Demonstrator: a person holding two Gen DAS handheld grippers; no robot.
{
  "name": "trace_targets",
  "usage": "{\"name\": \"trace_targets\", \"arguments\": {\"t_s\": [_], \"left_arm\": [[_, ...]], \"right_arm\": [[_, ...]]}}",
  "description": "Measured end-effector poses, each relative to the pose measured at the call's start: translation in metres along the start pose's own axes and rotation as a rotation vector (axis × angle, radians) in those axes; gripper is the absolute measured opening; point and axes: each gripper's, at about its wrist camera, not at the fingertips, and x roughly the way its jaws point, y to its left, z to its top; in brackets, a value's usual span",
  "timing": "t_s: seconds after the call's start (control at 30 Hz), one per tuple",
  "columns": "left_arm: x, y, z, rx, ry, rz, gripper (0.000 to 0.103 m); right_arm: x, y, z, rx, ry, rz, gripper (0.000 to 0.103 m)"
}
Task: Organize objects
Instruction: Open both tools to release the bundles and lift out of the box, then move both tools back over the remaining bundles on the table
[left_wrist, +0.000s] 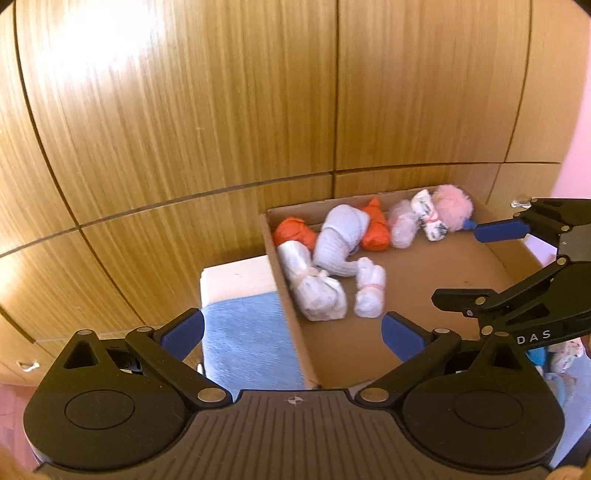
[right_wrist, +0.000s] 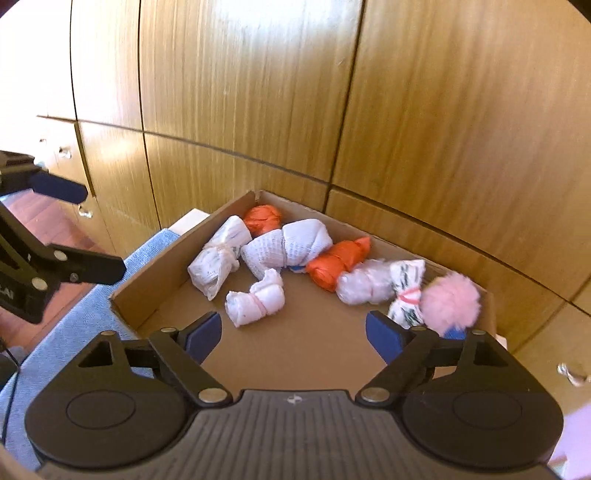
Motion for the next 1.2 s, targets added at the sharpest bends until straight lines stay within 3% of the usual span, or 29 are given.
{"name": "trace_targets", "arguments": {"t_s": [0.27,0.37,0.63,0.83,1.2], "left_arm": [[-0.018,-0.013,-0.010,-0.031,-0.020,-0.016,0.103],[-0.027,-0.014,-0.022,-0.054,-0.039,-0.013,0.103],[-0.043,-0.027,-0.073,-0.072,-0.103,-0.041,0.103],[-0.038,-0.053,-0.111,-0.052,-0.099,-0.064,0.103],[-0.024,-0.061,-0.126,-0.022,-0.067,-0.053,0.103]], "right_arm": [[-0.037,-0.009,-0.020,0.092,-0.056,-0.038,0.087],[-0.063,-0.011,-0.038,0.139,-0.114,-0.047,0.092],[-0.124,-0.001,-0.126,0.248,-0.224,-0.131,0.095],[-0.124,0.018,-0.177,0.291,-0.223,-0.199,0.095],[-0.094,0.020,-0.177,0.297,-0.216,-0.192,0.094]]}}
